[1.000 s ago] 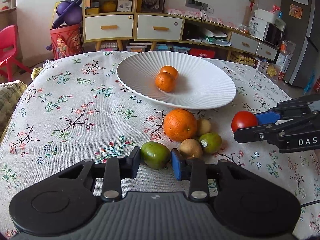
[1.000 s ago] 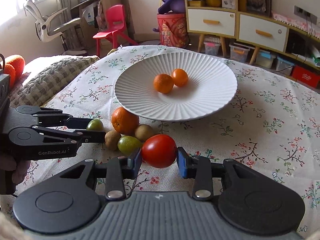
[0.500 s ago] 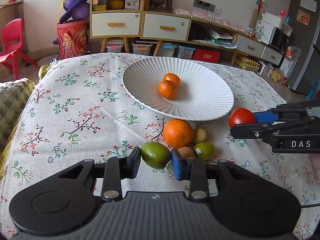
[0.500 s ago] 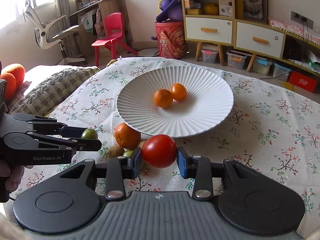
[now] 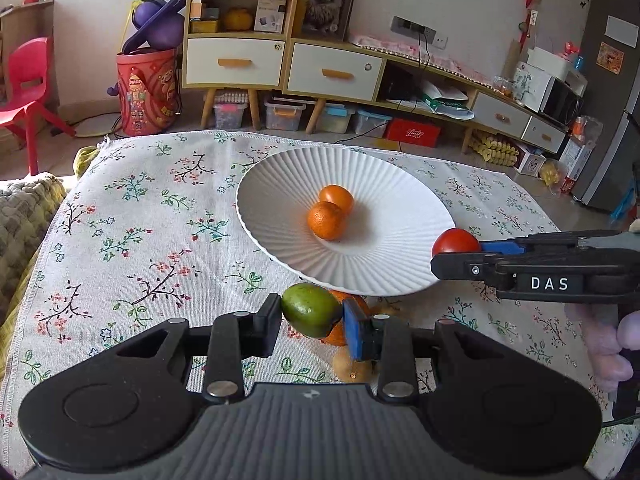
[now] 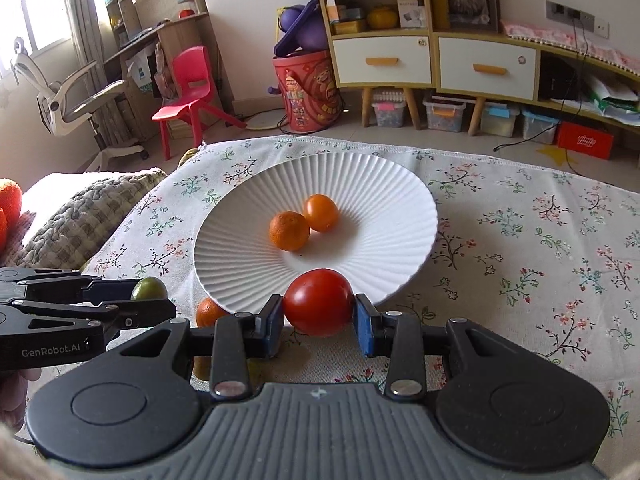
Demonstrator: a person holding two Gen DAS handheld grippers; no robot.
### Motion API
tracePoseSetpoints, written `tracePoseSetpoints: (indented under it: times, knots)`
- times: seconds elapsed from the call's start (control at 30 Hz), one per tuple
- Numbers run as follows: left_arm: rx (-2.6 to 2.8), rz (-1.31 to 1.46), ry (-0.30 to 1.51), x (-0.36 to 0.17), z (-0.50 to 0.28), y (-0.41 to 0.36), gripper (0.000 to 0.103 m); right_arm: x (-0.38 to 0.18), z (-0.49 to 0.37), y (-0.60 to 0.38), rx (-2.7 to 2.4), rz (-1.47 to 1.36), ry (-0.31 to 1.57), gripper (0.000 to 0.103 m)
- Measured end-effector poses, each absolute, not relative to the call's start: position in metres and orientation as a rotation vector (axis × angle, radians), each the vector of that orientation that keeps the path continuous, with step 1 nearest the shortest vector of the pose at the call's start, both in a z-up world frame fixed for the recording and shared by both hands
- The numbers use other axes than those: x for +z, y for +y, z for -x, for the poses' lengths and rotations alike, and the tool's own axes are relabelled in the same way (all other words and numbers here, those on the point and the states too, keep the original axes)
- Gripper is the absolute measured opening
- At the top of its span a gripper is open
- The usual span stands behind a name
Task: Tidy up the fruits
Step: 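Carry the lime and red tomato into the plate and open both tools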
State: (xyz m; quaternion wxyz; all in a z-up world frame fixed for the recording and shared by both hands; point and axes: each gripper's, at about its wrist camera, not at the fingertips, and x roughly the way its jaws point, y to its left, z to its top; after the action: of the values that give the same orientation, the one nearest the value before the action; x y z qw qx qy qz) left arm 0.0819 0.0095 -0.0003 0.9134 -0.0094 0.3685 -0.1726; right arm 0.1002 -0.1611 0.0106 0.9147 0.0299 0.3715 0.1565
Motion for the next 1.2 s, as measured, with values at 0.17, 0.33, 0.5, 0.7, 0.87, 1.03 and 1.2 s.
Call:
tracePoseSetpoints:
  times: [0.17, 0.33, 0.5, 0.7, 0.87, 1.03, 1.2]
  knots:
    - [-0.357, 0.035, 0.731, 0.008, -0.096, 0.006, 0.018, 0.017, -0.113, -0.161, 0.321, -0.040, 0.738, 0.034]
    - [-0.369, 0.044, 0.735, 0.003, -0.111, -0.001, 0.018, 0.013, -0.124, -0.167, 0.328, -0.045, 0.743, 0.034]
    - [-0.388, 0.011, 0.756, -0.009, -0.121, -0.016, 0.018, 0.005, -0.136, -0.165, 0.331, -0.014, 0.767, 0.034]
    - [-0.397, -0.015, 0.771, -0.017, -0.130, -0.028, 0.018, 0.001, -0.144, -0.166, 0.337, 0.008, 0.767, 0.034]
    - [-0.400, -0.010, 0.772, -0.021, -0.137, -0.030, 0.018, -0.004, -0.150, -0.169, 0.360, 0.021, 0.770, 0.034]
    - [-0.406, -0.007, 0.764, -0.024, -0.145, -0.034, 0.018, -0.005, -0.155, -0.172, 0.388, 0.004, 0.765, 0.034]
    - [-0.415, 0.003, 0.759, -0.027, -0.148, -0.035, 0.017, -0.007, -0.159, -0.172, 0.410, -0.002, 0.764, 0.034]
